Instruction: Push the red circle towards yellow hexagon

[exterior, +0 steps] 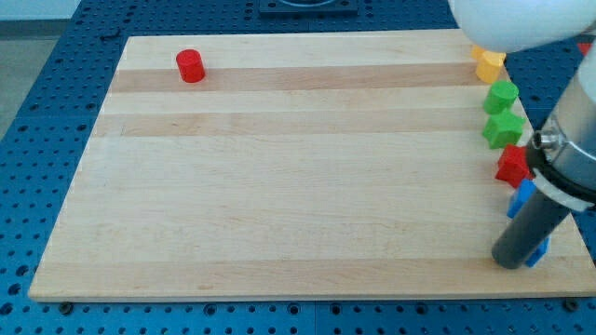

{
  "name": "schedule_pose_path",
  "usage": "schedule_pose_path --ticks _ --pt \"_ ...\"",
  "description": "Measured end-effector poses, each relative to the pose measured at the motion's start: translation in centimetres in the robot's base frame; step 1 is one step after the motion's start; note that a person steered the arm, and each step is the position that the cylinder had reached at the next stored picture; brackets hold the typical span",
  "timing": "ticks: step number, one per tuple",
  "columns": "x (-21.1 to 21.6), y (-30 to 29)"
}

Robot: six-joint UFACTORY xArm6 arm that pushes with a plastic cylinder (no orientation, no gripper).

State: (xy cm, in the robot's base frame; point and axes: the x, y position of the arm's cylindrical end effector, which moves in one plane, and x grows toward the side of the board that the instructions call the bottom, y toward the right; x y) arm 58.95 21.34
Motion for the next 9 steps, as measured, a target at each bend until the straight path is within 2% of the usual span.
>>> schedule_pose_path --ticks 1,2,3,4,5,7,8,9 --pt "0.0 0.6" --pt "-0.9 -4.4" --pt "-5.3 -12.6" --pt "-11.4 -20.7" --pt "-18.8 -26.2" --pt "-34.2 -31.5" --pt "-38.0 -38.2" --pt "-38.2 -45.1"
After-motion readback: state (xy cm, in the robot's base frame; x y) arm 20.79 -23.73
